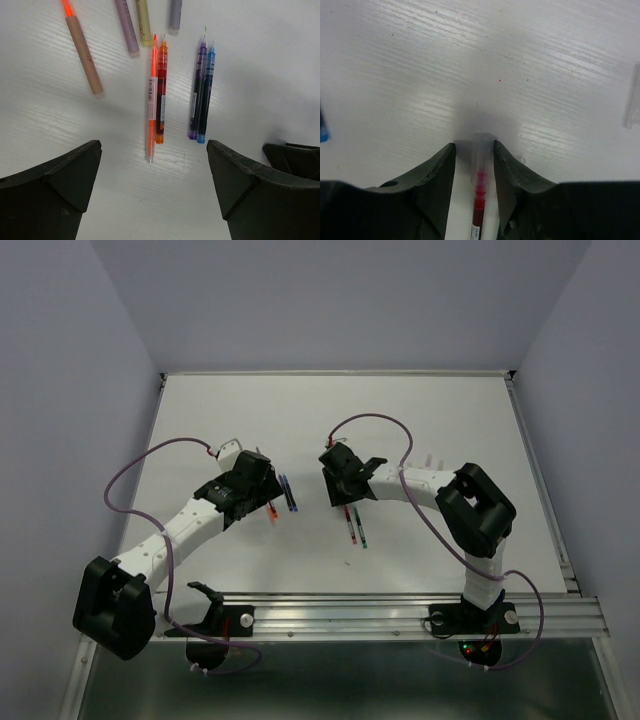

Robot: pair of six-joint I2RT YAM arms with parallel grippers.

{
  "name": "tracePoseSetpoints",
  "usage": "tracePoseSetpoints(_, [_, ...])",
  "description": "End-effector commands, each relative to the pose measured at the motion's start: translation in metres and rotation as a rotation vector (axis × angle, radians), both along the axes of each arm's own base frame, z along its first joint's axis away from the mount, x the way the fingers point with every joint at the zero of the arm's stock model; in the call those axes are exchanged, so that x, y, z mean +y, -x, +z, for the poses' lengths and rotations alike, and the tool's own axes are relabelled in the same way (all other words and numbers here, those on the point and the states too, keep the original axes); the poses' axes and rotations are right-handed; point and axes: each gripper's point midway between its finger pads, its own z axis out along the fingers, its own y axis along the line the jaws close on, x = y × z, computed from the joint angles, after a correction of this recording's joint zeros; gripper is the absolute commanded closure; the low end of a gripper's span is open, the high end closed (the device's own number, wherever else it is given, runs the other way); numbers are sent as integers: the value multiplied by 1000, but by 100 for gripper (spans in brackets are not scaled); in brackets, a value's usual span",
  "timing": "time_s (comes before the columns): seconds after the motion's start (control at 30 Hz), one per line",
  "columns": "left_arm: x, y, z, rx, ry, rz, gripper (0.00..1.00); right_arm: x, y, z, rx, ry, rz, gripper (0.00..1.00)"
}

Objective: Open the pen caps

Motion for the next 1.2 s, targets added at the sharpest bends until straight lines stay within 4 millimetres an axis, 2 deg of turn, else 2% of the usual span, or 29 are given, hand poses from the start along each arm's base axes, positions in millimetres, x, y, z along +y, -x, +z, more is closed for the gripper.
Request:
tracePoseSetpoints(0.0, [2,-11,17,-47,-7,19,1,-18,21,-10,73,59,-39,61])
tracePoseSetpoints(0.27, [1,-12,16,-45,-7,11,1,-19,27,-15,102,72,-84,84])
tracePoseSetpoints(0.4, [-4,-13,16,-51,7,-16,1,-12,17,-2,64,38,-100,92])
tracePoseSetpoints(0.53, [-18,-14,21,-83,45,-115,1,8,-2,34,-20,-53,-89,96])
tracePoseSetpoints(0.57, [-30,-10,22,-88,93,-176,1,18,-10,54,-65,-105,-81,96])
tracePoseSetpoints(0.67, [-58,-6,40,-202,200,-347,1,28,-21,86,-132,-173,-77,97])
tracePoseSetpoints(0.7, [-77,2,54,-259,289,-454,1,35,-25,105,-169,-222,-72,97])
tracePoseSetpoints(0.77, [-96,14,68,-316,380,-570,1,35,-36,124,-207,-284,-83,97])
tracePoseSetpoints(0.8, [-103,17,77,-377,425,-610,1,39,-34,137,-218,-324,-74,97])
tracePoseSetpoints(0.87, [-112,24,86,-419,486,-662,1,40,-39,150,-236,-382,-85,96])
tracePoseSetpoints(0.9, [-119,28,97,-459,527,-694,1,44,-42,162,-251,-434,-83,97])
tracePoseSetpoints(0.93, [-121,30,95,-457,538,-701,1,43,-44,166,-253,-462,-83,97])
tracePoseSetpoints(0.97, [-123,29,96,-462,541,-704,1,45,-46,184,-278,-526,-89,96])
tracePoseSetpoints(1.0, [-126,28,96,-463,540,-706,1,50,-42,194,-274,-581,-73,96])
tracePoseSetpoints(1.17, [-140,22,99,-454,549,-739,2,53,-38,214,-287,-662,-74,95])
